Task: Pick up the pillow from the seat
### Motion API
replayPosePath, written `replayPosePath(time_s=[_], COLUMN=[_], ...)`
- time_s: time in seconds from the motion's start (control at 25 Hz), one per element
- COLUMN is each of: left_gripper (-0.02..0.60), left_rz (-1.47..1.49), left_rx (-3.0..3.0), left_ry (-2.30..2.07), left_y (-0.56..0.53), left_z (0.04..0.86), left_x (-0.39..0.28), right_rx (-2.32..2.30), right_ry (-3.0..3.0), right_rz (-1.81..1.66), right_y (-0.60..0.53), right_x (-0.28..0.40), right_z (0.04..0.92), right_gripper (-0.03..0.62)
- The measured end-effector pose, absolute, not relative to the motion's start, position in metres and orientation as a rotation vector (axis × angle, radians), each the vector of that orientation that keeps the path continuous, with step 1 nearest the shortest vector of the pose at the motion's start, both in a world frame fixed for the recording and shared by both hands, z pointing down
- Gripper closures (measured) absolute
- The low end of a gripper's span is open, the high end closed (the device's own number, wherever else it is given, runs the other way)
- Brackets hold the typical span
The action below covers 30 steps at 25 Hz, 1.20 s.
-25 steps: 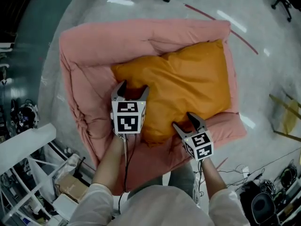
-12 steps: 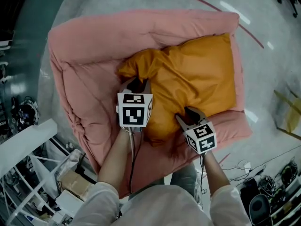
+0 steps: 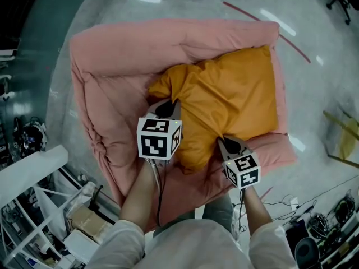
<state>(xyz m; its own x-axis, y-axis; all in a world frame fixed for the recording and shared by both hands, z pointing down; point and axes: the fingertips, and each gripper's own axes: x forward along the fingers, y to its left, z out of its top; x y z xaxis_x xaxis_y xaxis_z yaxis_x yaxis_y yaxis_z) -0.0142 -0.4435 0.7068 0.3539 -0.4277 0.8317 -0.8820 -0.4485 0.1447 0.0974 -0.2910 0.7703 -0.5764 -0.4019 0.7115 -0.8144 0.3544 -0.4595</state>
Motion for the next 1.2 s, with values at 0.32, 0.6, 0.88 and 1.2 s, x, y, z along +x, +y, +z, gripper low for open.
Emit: replayPosePath(time_s=[0.32, 0.6, 0.88, 1.2], left_gripper=[0.568, 0.568, 0.568, 0.568], left_rz=[0.887, 0.785, 0.703, 0.59], left_rx=[2.1, 2.213, 2.307, 2.424], left_ry=[-1.168, -1.158, -1.137, -1.122], left_y=[-0.446, -0.445, -0.441, -0.428], left_z=[0.66, 0.599, 0.531, 0.46], left_x=[0.002, 0.034, 0.065, 0.086], right_rx=[1.189, 1.33, 1.485, 1.651], right_ry=[-2.153, -2.157, -2.163, -2.17], right_rz=[1.045, 0.966, 0.89, 0.778], right_y=[-0.296, -0.296, -0.293, -0.289], right_x=[0.115, 0.141, 0.165, 0.186], right_z=[0.731, 0.683, 0.627, 0.571], right_gripper=[0.562, 0.562, 0.563, 0.562])
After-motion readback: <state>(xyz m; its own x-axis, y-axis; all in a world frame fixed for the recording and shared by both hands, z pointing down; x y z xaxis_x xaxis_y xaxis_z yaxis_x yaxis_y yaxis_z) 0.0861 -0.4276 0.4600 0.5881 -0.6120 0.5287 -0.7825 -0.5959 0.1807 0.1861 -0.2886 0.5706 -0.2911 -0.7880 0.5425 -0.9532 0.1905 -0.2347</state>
